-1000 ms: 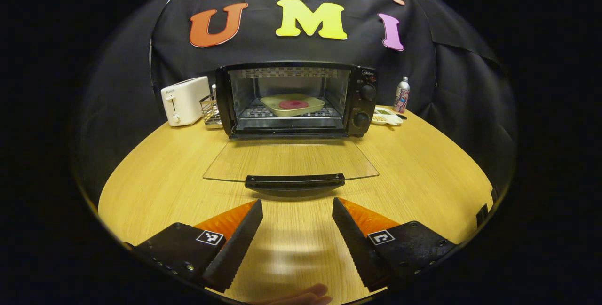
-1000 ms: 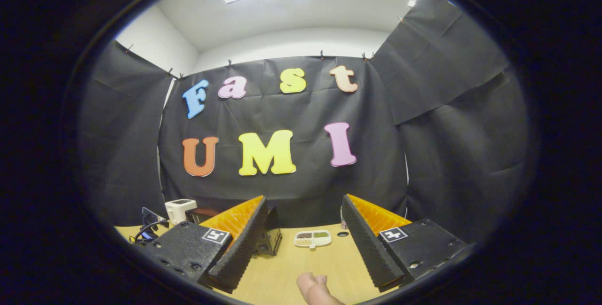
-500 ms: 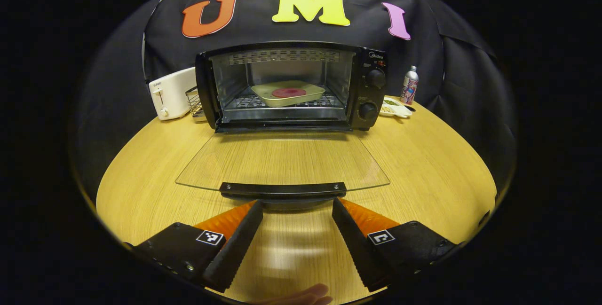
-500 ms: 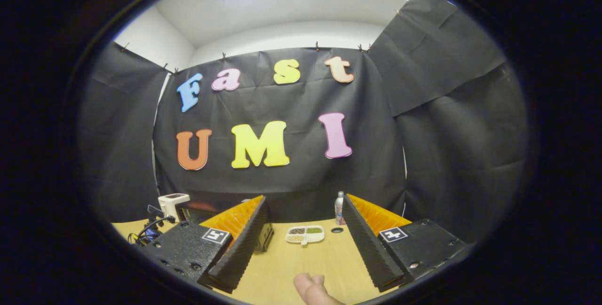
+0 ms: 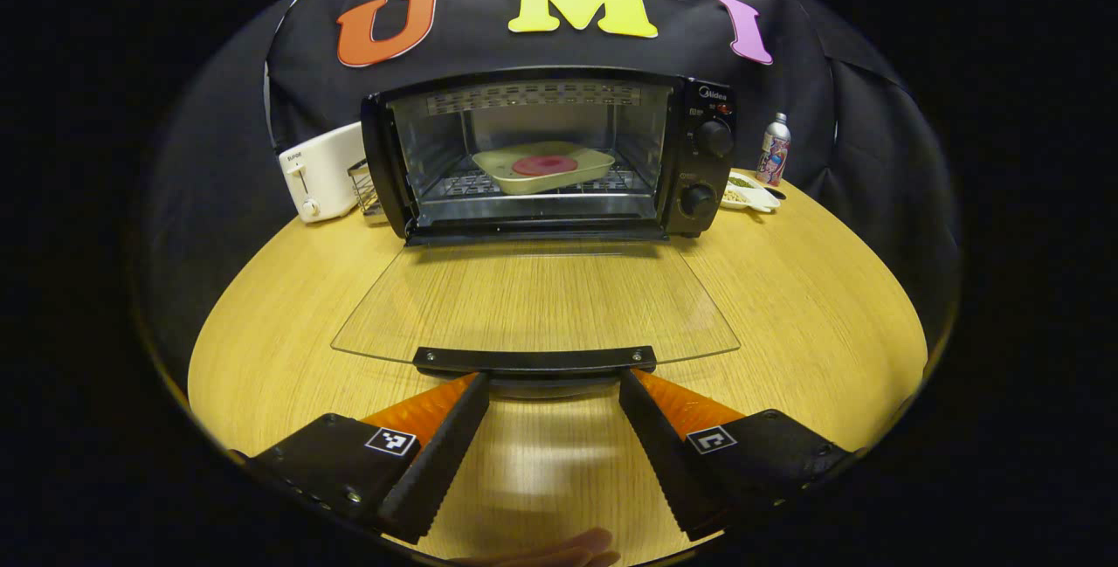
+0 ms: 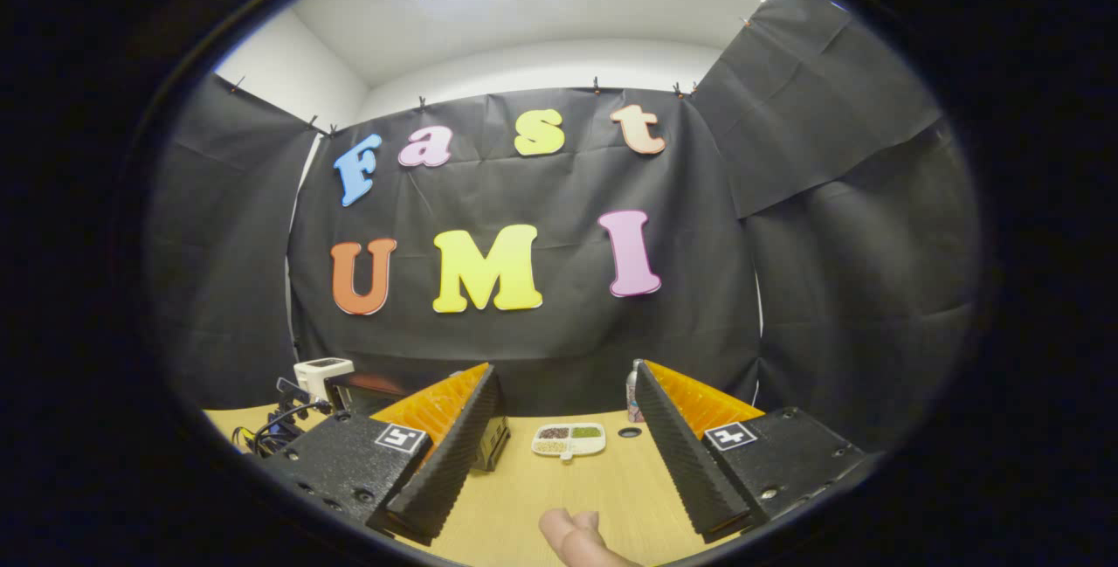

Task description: Open the electric oven with the left hand, put the food in, and close the electric oven.

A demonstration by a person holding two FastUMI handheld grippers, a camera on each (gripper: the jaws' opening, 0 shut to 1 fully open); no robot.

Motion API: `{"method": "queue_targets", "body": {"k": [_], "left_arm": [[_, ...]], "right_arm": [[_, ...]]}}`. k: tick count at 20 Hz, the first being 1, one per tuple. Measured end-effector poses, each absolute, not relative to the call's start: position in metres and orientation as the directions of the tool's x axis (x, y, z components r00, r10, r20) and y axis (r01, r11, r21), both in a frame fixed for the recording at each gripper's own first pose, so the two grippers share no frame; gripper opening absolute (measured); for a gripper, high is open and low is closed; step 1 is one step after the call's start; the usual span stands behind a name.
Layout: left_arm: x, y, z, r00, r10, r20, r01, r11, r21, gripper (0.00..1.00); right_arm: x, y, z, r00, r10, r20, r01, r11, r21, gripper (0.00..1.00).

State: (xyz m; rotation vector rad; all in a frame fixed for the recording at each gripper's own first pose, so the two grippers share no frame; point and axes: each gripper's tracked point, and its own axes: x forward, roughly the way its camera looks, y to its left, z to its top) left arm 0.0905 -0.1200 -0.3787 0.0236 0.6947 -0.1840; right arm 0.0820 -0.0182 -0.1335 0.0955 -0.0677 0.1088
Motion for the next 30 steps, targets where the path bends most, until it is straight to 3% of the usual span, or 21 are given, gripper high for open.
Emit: {"method": "queue_targets", "body": {"k": [11,12,13,16,29,30], "left_arm": [[0.111,-0.119,-0.323,0.849,-0.161,-0.503,0.17,0.985,-0.028,0.96],[0.115,-0.119,-0.319,0.854,-0.161,-0.495,0.173,0.985,-0.022,0.97],[0.116,-0.12,-0.315,0.857,-0.16,-0.49,0.175,0.984,-0.016,0.97],[0.124,-0.119,-0.302,0.872,-0.154,-0.465,0.18,0.984,0.011,0.96],[0.2,-0.109,-0.236,0.952,-0.153,-0.264,0.16,0.987,0.004,0.96],[0.201,-0.107,-0.232,0.954,-0.153,-0.259,0.159,0.987,0.002,0.96]], "right_arm": [[0.076,-0.021,-0.135,0.991,0.113,0.067,-0.12,0.987,0.107,0.96],[0.075,-0.021,-0.135,0.991,0.112,0.065,-0.119,0.987,0.107,1.0],[0.074,-0.022,-0.135,0.992,0.108,0.061,-0.114,0.988,0.107,0.96],[0.071,-0.025,-0.134,0.993,0.097,0.061,-0.103,0.989,0.104,0.96],[0.023,-0.023,-0.104,0.993,0.065,0.1,-0.075,0.992,0.098,0.96],[0.023,-0.02,-0.104,0.993,0.068,0.092,-0.078,0.992,0.102,1.0]]}}
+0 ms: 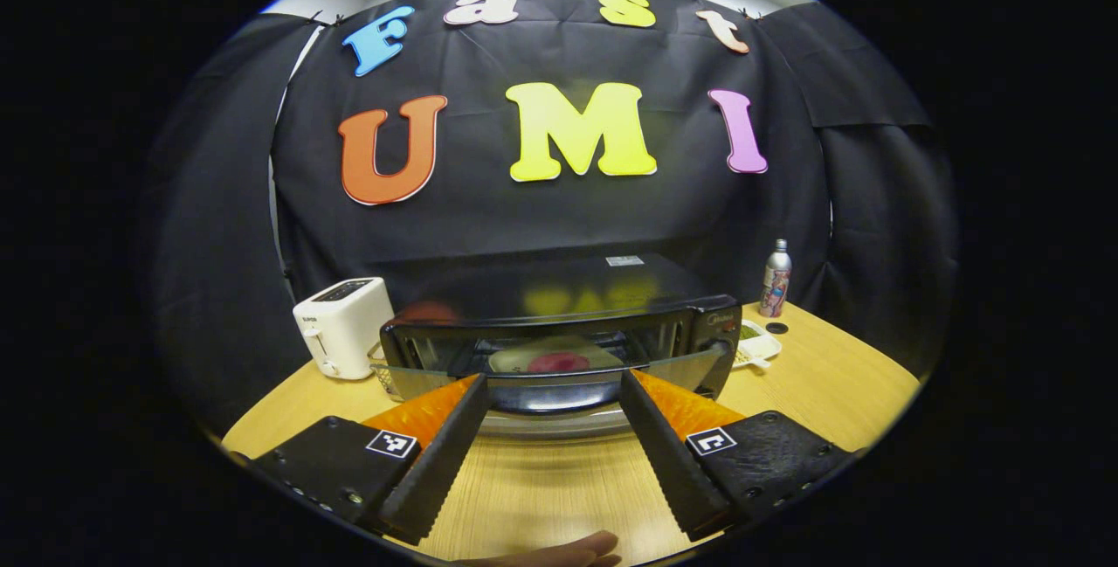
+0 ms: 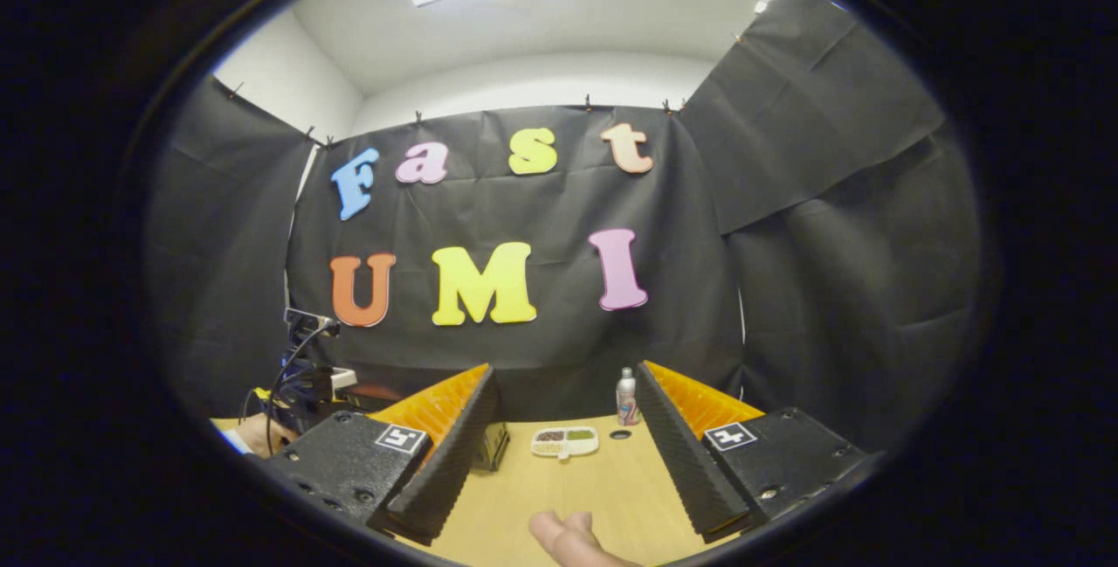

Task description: Open the electric oven with the left hand, put the food in, and close the electric oven.

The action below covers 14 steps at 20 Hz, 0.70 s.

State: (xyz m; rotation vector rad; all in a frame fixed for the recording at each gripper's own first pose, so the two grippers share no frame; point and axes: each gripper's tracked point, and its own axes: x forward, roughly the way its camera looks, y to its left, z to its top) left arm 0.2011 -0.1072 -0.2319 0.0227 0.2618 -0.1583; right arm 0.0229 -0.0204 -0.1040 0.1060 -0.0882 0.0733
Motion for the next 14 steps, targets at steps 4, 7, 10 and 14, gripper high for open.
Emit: {"method": "queue_targets", "body": {"k": [4,7,10,14], "left_arm": [[0.178,-0.099,-0.204,0.966,-0.143,-0.217,0.145,0.989,-0.006,0.96],[0.152,-0.089,-0.176,0.979,-0.125,-0.158,0.125,0.992,-0.011,0.96],[0.115,-0.08,-0.15,0.986,-0.113,-0.127,0.111,0.994,-0.019,0.96],[0.069,-0.064,-0.115,0.991,-0.082,-0.105,0.077,0.996,-0.054,0.96]], "right_arm": [[0.006,-0.022,-0.097,0.995,0.056,0.08,-0.063,0.994,0.094,0.96],[-0.012,-0.022,-0.088,0.996,0.034,0.086,-0.04,0.997,0.072,0.96],[-0.028,-0.017,-0.079,0.995,0.036,0.095,-0.044,0.996,0.074,0.96],[-0.043,-0.011,-0.063,0.992,0.043,0.115,-0.05,0.997,0.057,0.96]]}}
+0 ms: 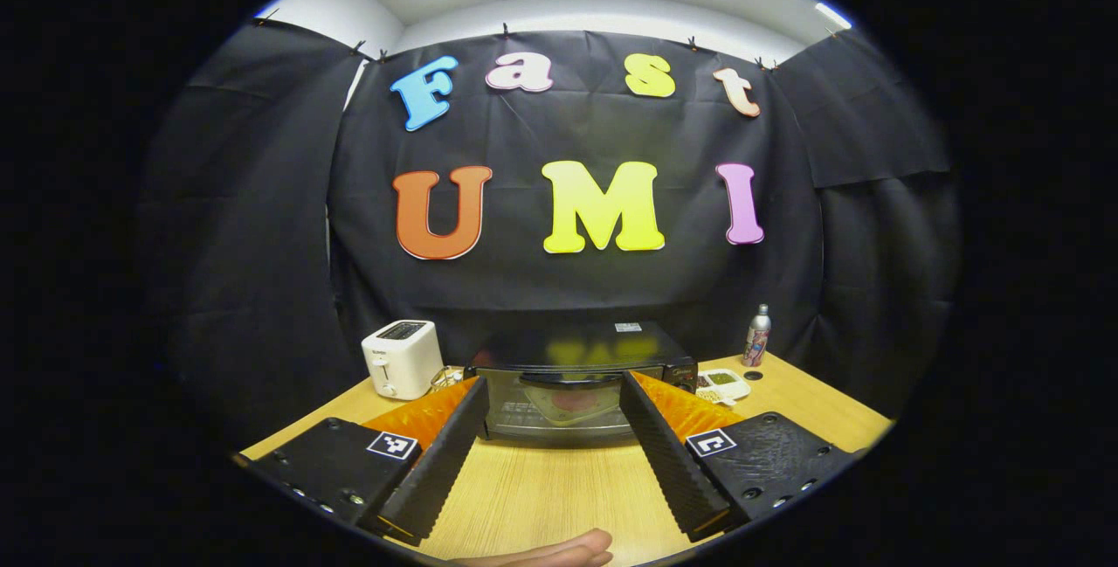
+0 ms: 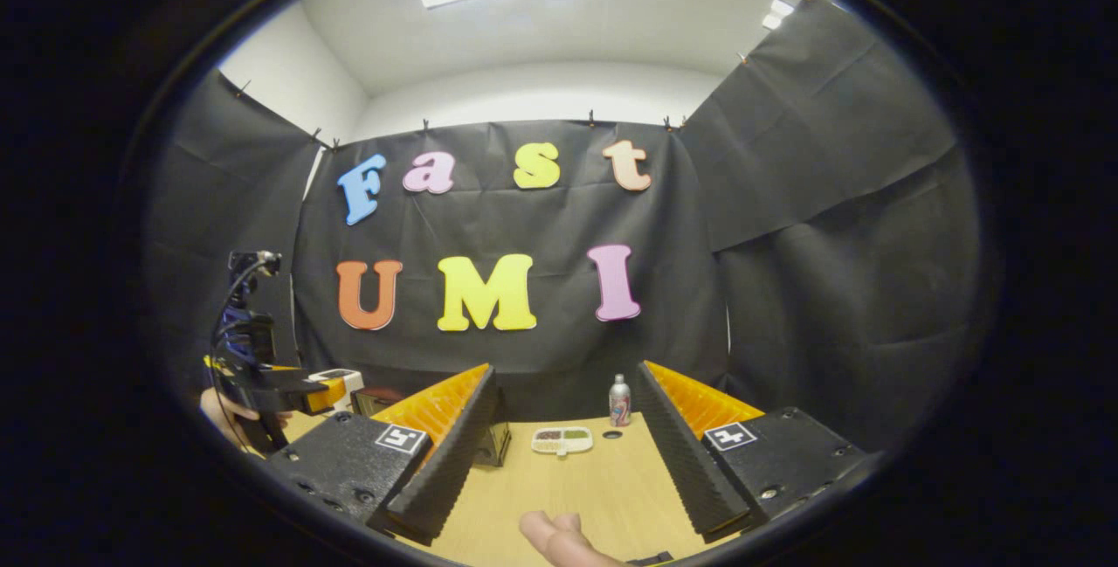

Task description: Open the electric oven with the left hand, put the food in, and close the electric oven.

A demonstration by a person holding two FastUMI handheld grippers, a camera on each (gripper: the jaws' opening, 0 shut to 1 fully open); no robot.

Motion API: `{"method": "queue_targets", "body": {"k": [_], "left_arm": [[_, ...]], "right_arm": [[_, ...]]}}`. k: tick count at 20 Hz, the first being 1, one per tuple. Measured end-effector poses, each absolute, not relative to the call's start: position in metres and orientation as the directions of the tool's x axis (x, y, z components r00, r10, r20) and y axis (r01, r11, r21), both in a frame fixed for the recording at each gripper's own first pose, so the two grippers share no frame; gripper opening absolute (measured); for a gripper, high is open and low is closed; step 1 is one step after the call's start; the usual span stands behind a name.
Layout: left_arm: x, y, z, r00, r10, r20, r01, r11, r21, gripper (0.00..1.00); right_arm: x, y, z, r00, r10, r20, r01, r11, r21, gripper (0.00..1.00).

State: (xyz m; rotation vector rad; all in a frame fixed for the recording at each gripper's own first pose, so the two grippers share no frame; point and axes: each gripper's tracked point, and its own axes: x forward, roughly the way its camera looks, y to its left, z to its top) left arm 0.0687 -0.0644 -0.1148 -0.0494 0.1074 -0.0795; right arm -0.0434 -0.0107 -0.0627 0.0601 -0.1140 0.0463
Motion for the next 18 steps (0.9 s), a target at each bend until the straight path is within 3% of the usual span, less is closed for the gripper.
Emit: {"method": "queue_targets", "body": {"k": [3,4,5,10,13,18], "left_arm": [[0.035,-0.05,-0.081,0.996,-0.062,-0.064,0.059,0.997,-0.042,0.96],[0.024,-0.048,-0.071,0.997,-0.061,-0.048,0.059,0.997,-0.041,0.96],[0.013,-0.046,-0.06,0.998,-0.058,-0.028,0.057,0.997,-0.046,0.96],[-0.047,-0.038,-0.021,0.996,-0.044,0.083,0.048,0.998,-0.046,0.96],[-0.072,-0.032,-0.021,0.996,-0.013,0.086,0.017,0.999,-0.042,0.96],[-0.093,-0.04,-0.03,0.994,-0.076,0.072,0.078,0.997,-0.025,0.95]], "right_arm": [[-0.056,-0.005,-0.048,0.989,0.034,0.143,-0.038,0.999,0.027,0.96],[-0.058,-0.004,-0.044,0.988,0.029,0.149,-0.033,0.999,0.023,1.0],[-0.06,-0.002,-0.04,0.988,0.025,0.153,-0.029,0.999,0.025,0.96],[-0.065,-0.004,-0.035,0.989,0.019,0.143,-0.028,0.998,0.062,0.96],[-0.07,-0.006,-0.032,0.99,0.015,0.141,-0.024,0.998,0.064,0.96],[-0.078,0.002,-0.033,0.989,0.038,0.143,-0.045,0.998,0.044,0.96]]}}
